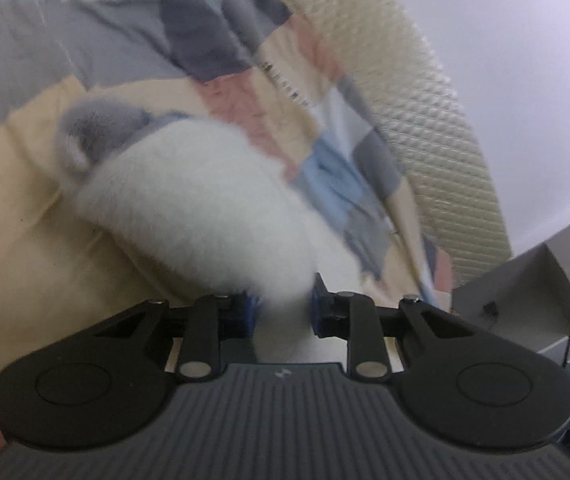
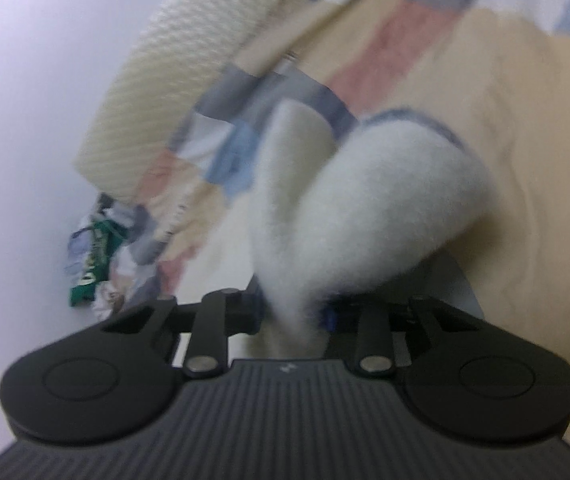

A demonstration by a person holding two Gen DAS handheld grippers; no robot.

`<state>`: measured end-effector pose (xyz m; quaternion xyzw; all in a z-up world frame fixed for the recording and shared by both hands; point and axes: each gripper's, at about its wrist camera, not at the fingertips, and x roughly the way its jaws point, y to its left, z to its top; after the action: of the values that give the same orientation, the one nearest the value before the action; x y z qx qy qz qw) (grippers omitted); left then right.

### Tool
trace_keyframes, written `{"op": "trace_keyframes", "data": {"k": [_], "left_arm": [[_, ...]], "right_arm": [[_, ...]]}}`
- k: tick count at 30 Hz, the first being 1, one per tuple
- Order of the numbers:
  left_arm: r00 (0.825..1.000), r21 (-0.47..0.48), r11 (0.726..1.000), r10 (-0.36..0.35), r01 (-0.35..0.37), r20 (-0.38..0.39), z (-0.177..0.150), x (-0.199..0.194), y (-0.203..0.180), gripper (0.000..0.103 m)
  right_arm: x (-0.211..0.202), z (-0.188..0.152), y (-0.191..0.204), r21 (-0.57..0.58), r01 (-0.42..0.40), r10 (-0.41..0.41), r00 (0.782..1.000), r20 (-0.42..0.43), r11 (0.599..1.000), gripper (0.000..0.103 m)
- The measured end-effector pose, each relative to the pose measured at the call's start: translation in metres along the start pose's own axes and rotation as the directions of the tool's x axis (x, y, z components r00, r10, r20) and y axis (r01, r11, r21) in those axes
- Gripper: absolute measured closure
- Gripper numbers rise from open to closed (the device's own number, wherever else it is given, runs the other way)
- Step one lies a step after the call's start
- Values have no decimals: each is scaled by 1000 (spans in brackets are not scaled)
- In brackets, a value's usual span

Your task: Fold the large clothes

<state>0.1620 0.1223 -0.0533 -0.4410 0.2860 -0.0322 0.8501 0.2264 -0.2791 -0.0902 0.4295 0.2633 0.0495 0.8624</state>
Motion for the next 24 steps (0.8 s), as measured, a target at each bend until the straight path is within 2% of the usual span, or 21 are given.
{"op": "trace_keyframes", "data": {"k": [5, 9, 13, 14, 16, 19, 21, 24], "left_arm": [[1000, 39, 999, -3, 3, -7, -14, -55, -20, 73], [999, 40, 999, 26, -24, -42, -40, -97, -18, 72], [993, 64, 995, 80, -75, -90, -56, -98, -9, 66], [991, 59, 995, 85, -79, -108, -57, -95, -8, 61], [990, 41, 997, 70, -66, -125, -55, -91, -4, 55], [996, 29, 1000, -6, 9, -92, -48, -95, -5, 53], [996, 39, 997, -64, 67, -64, -38, -92, -11, 47], [994, 71, 992, -99, 102, -46, -23, -81, -23, 44]], "right_arm": [[-62, -5, 13, -69, -66, 68, 997, 34, 995, 72], [-101, -18, 12, -74, -63, 64, 998, 15, 995, 71], [-125, -31, 4, -68, -27, 29, 999, 18, 997, 65], [-126, -32, 2, -68, -16, 18, 1000, 18, 998, 63], [-123, -31, -1, -50, -9, 9, 1000, 6, 999, 60], [-125, -24, -3, -25, -50, 50, 999, 12, 998, 60], [-129, -18, 2, -45, -76, 78, 996, 43, 996, 60], [-119, -1, 18, -103, -84, 92, 993, 76, 991, 59]]}}
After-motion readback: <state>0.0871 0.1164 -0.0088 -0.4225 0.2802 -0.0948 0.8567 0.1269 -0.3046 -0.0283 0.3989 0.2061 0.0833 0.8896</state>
